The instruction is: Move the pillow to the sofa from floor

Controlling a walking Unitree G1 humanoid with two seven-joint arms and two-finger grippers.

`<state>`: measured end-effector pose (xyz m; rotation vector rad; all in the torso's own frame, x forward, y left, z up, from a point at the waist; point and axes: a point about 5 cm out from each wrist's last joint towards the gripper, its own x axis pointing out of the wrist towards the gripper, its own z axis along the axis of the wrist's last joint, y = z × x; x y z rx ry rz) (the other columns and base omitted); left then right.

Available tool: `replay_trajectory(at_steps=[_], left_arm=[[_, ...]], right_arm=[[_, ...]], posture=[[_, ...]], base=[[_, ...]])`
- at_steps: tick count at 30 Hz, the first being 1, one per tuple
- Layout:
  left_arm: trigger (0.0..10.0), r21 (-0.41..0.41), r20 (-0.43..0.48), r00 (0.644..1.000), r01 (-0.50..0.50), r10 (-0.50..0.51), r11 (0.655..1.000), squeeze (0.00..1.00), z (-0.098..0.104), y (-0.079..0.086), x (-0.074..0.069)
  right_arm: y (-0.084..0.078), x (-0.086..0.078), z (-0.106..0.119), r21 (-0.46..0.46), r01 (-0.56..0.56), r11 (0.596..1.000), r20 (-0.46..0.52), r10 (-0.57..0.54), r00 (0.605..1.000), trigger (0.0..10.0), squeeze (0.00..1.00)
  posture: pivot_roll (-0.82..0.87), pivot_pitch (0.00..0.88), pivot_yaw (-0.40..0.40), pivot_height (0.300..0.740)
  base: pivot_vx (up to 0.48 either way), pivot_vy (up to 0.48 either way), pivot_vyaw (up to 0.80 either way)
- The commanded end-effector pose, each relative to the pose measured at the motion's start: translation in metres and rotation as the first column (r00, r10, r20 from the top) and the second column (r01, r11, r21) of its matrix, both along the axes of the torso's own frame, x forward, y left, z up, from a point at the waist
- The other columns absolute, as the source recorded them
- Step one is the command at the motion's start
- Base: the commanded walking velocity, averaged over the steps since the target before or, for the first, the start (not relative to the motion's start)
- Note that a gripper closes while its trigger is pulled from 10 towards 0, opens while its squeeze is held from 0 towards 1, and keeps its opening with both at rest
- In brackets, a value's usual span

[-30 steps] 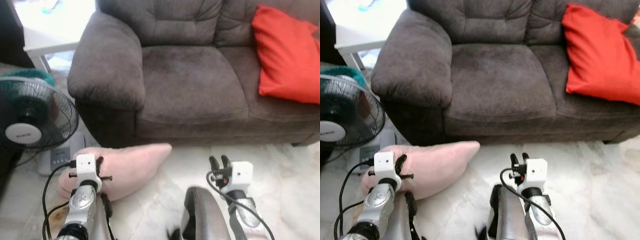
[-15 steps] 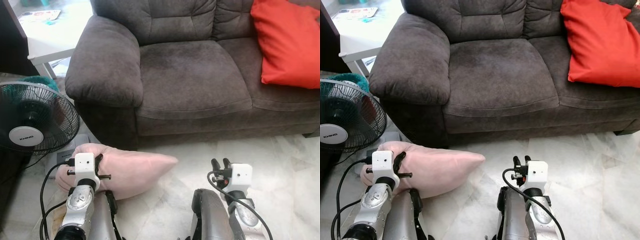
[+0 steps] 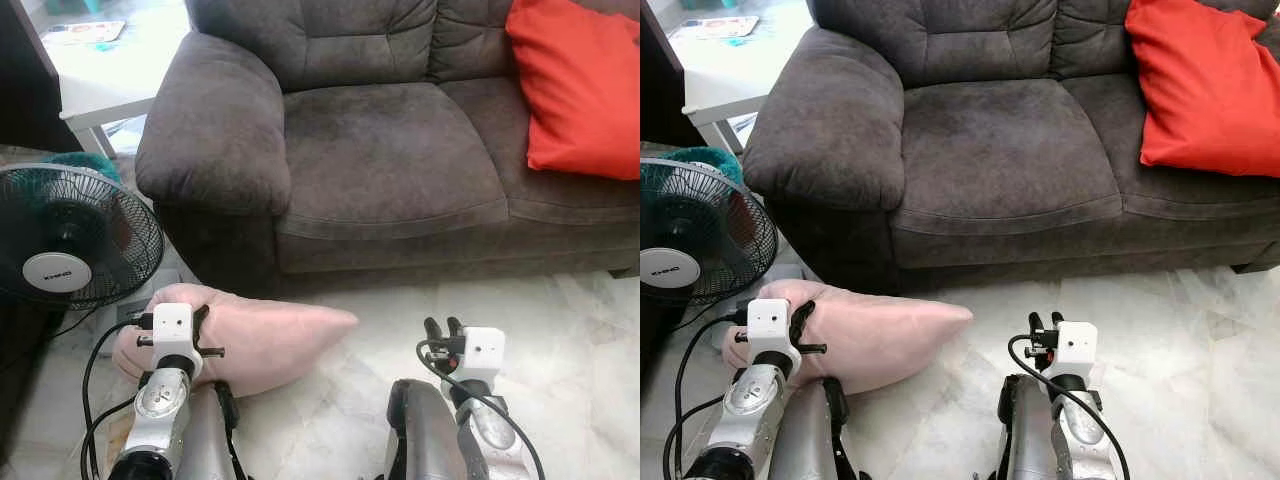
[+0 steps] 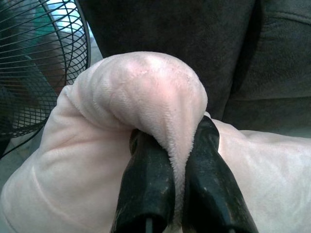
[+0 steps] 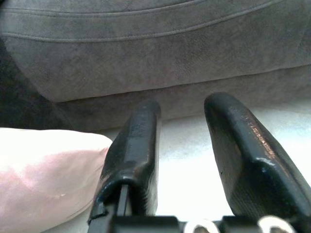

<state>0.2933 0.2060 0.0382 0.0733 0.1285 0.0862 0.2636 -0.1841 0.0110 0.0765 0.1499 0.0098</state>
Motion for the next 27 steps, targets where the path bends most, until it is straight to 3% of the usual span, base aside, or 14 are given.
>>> replay_trajectory(at_steps=[1, 24, 27], left_arm=[[10.0, 0.021, 0.067, 0.998, -0.007, 0.005, 1.0, 0.0, 0.0138, 0.0025, 0.0052], [10.0, 0.027, 0.066, 0.998, -0.003, 0.001, 1.0, 0.0, 0.0158, 0.0027, 0.0063], [10.0, 0.026, 0.068, 0.998, -0.002, 0.0, 1.0, 0.0, 0.0167, 0.0025, 0.0071]], right_arm=[[-0.0012, 0.0011, 0.0011, 0.01, 0.005, 1.0, 0.014, -0.005, 1.0, 10.0, 0.0], [0.0012, 0.0032, 0.0006, 0.021, 0.008, 1.0, 0.029, -0.009, 1.0, 10.0, 0.0], [0.001, 0.0045, 0.0025, 0.023, 0.01, 1.0, 0.041, -0.011, 0.999, 10.0, 0.0]], posture=[[0.07, 0.044, 0.014, 0.524], [0.08, 0.051, 0.02, 0.629], [0.08, 0.05, 0.022, 0.659]], base=[[0.0, 0.0, 0.0], [0.0, 0.0, 0.0], [0.0, 0.0, 0.0]])
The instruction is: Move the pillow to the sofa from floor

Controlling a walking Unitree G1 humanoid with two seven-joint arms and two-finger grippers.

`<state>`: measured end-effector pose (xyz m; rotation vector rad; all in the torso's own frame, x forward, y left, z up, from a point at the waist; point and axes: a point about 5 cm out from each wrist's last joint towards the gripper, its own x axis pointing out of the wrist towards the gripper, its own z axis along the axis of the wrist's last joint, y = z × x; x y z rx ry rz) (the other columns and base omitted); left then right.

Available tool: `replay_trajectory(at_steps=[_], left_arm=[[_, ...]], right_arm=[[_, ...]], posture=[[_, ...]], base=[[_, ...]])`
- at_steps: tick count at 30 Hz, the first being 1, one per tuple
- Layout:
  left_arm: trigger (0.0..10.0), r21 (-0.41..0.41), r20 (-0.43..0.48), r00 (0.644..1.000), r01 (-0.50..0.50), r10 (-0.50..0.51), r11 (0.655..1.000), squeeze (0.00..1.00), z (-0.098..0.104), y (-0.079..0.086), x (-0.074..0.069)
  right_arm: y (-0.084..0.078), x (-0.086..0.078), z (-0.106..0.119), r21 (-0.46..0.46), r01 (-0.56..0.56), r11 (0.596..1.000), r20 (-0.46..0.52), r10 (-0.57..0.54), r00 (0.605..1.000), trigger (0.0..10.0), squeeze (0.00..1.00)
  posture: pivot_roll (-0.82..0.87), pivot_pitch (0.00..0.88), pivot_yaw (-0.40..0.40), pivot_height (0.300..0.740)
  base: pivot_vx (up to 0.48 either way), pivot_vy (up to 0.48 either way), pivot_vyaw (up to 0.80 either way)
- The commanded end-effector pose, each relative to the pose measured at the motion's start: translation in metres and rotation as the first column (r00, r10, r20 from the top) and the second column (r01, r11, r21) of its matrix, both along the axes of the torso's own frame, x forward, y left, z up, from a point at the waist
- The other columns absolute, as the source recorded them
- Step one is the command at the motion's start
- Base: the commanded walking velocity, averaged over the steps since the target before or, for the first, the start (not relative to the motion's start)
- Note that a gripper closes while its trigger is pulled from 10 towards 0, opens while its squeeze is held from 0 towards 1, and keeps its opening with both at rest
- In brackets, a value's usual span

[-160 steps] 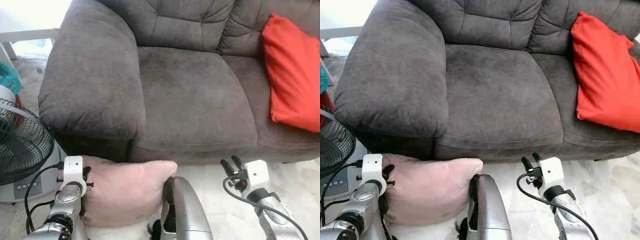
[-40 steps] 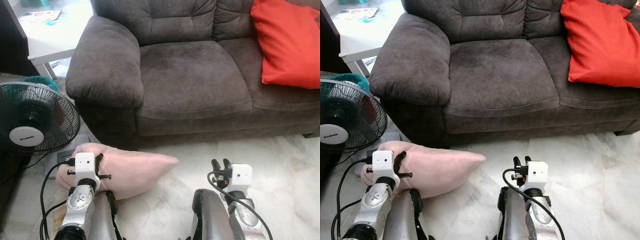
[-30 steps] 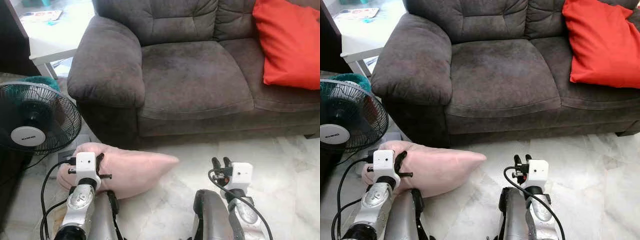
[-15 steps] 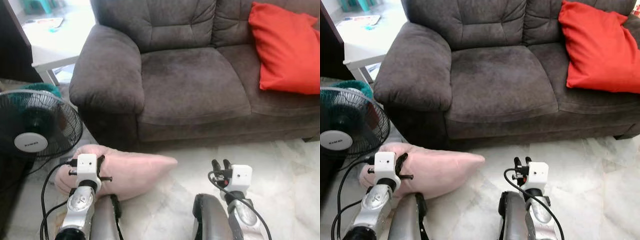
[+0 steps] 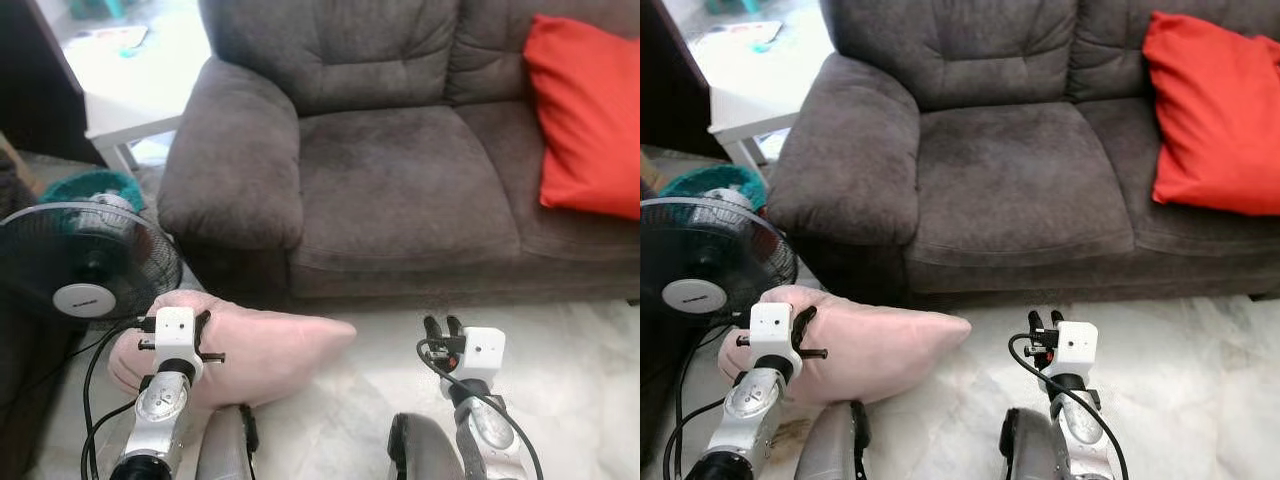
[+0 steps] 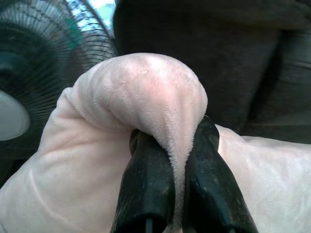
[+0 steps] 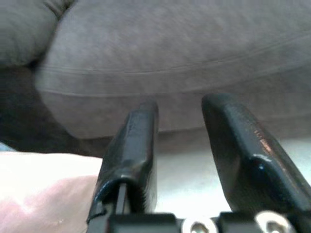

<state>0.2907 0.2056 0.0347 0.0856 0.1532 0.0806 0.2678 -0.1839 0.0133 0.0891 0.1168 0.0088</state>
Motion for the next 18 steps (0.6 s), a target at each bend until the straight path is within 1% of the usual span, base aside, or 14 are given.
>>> replay_trajectory(at_steps=[1, 2, 14, 18], left_arm=[[10.0, 0.013, 0.095, 0.995, -0.005, 0.004, 1.0, 0.0, 0.0204, 0.0027, 0.0099], [10.0, 0.012, 0.096, 0.995, -0.005, 0.004, 1.0, 0.0, 0.0206, 0.0024, 0.01], [10.0, 0.013, 0.104, 0.994, 0.016, -0.018, 1.0, 0.0, 0.0223, -0.0018, 0.011], [10.0, 0.019, 0.111, 0.993, 0.03, -0.032, 0.999, 0.0, 0.0232, -0.0043, 0.011]], right_arm=[[0.0008, 0.0004, 0.0004, 0.011, 0.007, 1.0, 0.01, -0.007, 1.0, 10.0, 0.0], [0.0009, 0.0005, 0.0005, 0.01, 0.007, 1.0, 0.009, -0.007, 1.0, 10.0, 0.0], [0.002, 0.0015, 0.0016, 0.014, 0.006, 1.0, 0.014, -0.007, 1.0, 10.0, 0.0], [0.0036, 0.0029, 0.0039, 0.015, 0.004, 1.0, 0.024, -0.004, 1.0, 10.0, 0.0]], posture=[[0.08, 0.05, 0.022, 0.669], [0.08, 0.05, 0.022, 0.679], [0.08, 0.05, 0.021, 0.679], [0.08, 0.049, 0.021, 0.679]], base=[[0.0, 0.0, 0.0], [0.0, 0.0, 0.0], [0.0, 0.0, 0.0], [-0.256, 0.0, 0.0]])
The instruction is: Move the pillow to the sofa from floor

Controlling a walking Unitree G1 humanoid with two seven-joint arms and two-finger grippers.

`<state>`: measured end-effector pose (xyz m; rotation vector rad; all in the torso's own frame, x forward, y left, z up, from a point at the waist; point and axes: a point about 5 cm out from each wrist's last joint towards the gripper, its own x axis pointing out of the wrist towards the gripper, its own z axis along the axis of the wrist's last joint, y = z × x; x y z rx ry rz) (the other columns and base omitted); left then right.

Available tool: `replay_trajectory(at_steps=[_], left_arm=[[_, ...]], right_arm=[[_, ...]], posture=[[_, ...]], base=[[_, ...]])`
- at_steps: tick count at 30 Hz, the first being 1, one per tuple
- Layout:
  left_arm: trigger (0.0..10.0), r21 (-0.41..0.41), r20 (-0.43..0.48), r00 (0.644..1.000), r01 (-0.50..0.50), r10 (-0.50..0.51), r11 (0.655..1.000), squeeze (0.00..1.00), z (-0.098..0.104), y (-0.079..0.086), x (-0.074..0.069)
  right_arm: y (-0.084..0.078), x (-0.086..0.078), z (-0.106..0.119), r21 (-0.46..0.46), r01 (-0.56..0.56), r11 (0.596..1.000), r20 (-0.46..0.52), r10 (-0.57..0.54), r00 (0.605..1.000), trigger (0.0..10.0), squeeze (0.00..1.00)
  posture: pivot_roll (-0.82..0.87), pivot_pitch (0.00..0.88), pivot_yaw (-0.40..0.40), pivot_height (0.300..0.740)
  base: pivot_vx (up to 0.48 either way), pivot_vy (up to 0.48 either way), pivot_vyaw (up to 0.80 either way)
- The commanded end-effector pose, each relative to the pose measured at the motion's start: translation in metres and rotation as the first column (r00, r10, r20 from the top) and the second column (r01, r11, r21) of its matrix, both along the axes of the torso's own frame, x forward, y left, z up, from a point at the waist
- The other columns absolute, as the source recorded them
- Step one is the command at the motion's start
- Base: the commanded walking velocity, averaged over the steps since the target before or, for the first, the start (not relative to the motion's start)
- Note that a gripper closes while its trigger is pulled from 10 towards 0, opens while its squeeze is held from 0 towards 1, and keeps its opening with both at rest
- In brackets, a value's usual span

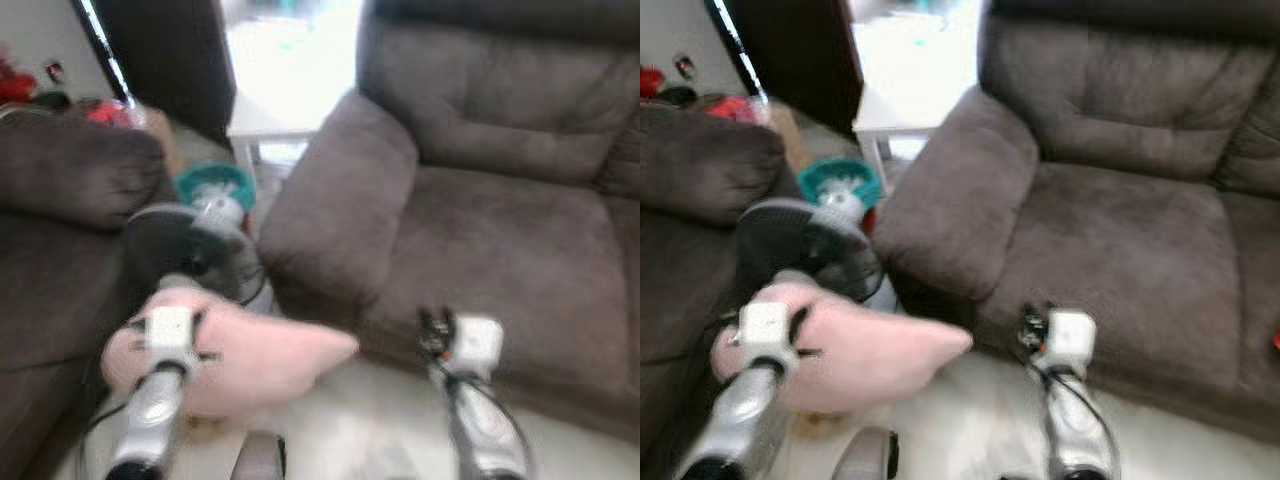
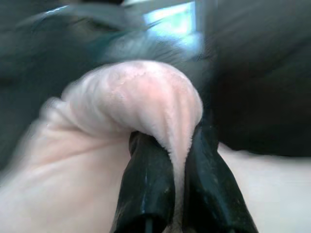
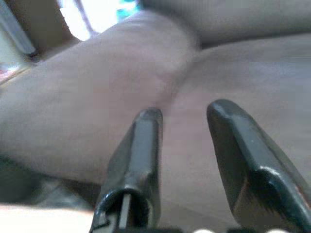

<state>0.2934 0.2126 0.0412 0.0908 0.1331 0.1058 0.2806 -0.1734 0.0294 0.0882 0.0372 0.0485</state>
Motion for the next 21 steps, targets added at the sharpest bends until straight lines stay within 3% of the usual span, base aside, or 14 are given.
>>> replay_trajectory(at_steps=[1, 5, 15, 21], left_arm=[[10.0, 0.013, 0.09, 0.994, 0.054, -0.055, 0.998, 0.0, 0.0167, -0.0114, 0.0083], [10.0, 0.021, 0.089, 0.994, 0.061, -0.062, 0.998, 0.0, 0.017, -0.0124, 0.0083], [10.0, 0.025, 0.09, 0.994, 0.065, -0.067, 0.998, 0.0, 0.0184, -0.0132, 0.0094], [10.0, 0.025, 0.092, 0.993, 0.071, -0.073, 0.997, 0.0, 0.0199, -0.0133, 0.0105]], right_arm=[[-0.0067, -0.0098, -0.012, 0.013, 0.04, 0.999, -0.056, -0.039, 0.998, 10.0, 0.0], [-0.0057, -0.0093, -0.0106, 0.013, 0.04, 0.999, -0.049, -0.039, 0.998, 10.0, 0.0], [-0.0057, -0.0091, -0.008, 0.01, 0.042, 0.999, -0.032, -0.041, 0.999, 10.0, 0.0], [-0.003, -0.0084, -0.0049, 0.015, 0.039, 0.999, -0.017, -0.038, 0.999, 10.0, 0.0]], posture=[[0.08, 0.049, 0.021, 0.679], [0.08, 0.047, 0.022, 0.679], [0.09, 0.043, 0.025, 0.679], [0.09, 0.039, 0.026, 0.711]], base=[[-0.274, 0.0, 0.0], [-0.285, 0.0, 0.0], [0.0, 0.0, 0.0], [0.0, 0.0, 0.0]])
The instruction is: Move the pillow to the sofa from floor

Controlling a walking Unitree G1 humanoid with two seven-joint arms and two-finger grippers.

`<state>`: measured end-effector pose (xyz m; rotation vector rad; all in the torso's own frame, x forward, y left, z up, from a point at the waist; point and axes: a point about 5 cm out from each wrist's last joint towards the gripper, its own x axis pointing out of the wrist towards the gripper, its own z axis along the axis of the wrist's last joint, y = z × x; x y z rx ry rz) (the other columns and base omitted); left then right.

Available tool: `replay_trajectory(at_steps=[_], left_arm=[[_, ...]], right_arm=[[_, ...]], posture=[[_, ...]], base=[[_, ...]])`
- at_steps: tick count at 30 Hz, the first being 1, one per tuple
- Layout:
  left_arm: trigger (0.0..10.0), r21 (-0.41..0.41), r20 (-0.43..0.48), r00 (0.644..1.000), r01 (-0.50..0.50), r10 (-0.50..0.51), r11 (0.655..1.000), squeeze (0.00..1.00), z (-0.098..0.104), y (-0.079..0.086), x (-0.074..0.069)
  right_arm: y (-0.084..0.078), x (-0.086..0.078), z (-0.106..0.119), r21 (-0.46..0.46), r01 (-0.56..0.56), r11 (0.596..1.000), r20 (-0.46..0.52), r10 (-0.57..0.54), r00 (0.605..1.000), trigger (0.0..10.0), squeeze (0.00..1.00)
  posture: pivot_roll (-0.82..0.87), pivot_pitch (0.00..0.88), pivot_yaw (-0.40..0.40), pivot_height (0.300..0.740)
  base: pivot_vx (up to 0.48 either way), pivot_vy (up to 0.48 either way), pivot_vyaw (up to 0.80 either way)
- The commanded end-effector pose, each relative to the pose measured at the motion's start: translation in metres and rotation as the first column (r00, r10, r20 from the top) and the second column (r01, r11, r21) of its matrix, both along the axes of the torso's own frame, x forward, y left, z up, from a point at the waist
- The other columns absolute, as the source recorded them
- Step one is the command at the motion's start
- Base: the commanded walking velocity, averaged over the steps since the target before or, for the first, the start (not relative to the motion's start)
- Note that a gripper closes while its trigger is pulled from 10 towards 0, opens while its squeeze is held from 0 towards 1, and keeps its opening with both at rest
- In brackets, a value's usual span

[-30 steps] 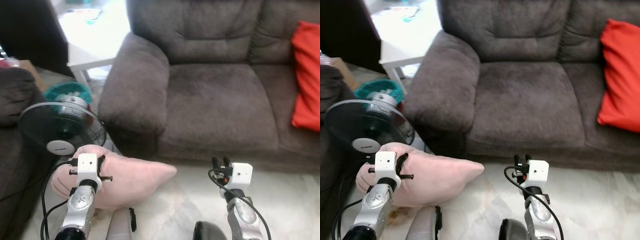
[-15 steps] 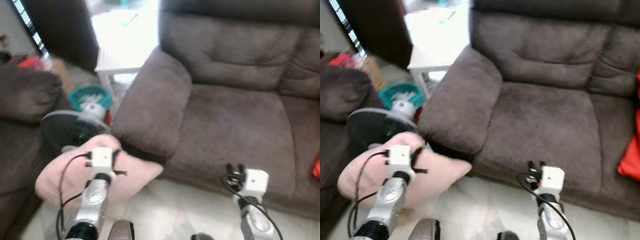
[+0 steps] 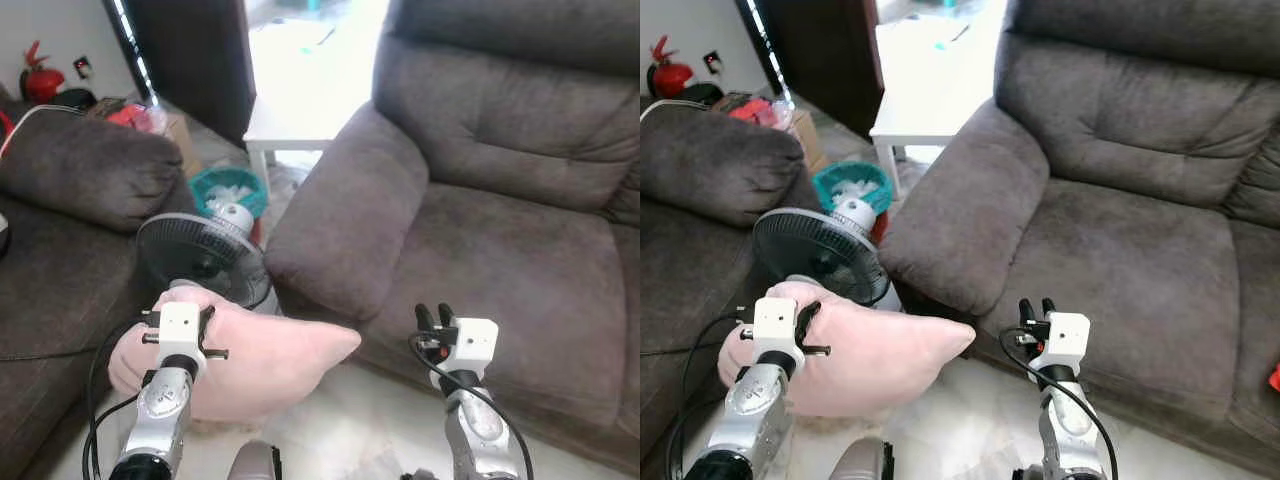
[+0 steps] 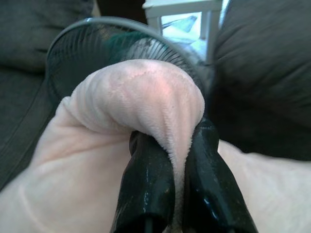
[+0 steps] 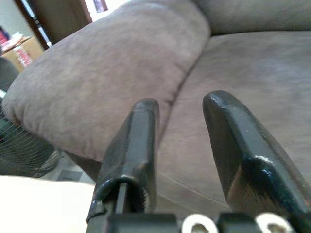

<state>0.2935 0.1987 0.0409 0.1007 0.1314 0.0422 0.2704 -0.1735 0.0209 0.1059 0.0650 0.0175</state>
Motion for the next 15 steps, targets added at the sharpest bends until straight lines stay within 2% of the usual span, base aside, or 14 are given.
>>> replay_trajectory(at_steps=[1, 4, 15], left_arm=[[10.0, 0.015, 0.093, 0.996, 0.012, -0.013, 1.0, 0.0, 0.0202, 0.0003, 0.0102], [10.0, 0.014, 0.091, 0.996, 0.02, -0.021, 1.0, 0.0, 0.0201, 0.0, 0.0099], [10.0, 0.01, 0.086, 0.995, 0.05, -0.05, 0.999, 0.0, 0.0199, -0.0035, 0.0094]], right_arm=[[-0.0027, 0.0018, 0.0035, -0.001, 0.01, 1.0, 0.012, -0.01, 1.0, 10.0, 0.0], [-0.0023, 0.0017, 0.0032, -0.002, 0.012, 1.0, 0.009, -0.012, 1.0, 10.0, 0.0], [-0.0021, 0.0015, 0.0008, -0.007, 0.008, 1.0, -0.018, -0.008, 1.0, 10.0, 0.0]], posture=[[0.09, 0.04, 0.026, 0.721], [0.09, 0.04, 0.026, 0.74], [0.1, 0.04, 0.024, 0.74]], base=[[0.0, 0.0, 0.0], [0.0, 0.0, 0.0], [0.0, 0.0, 0.0]])
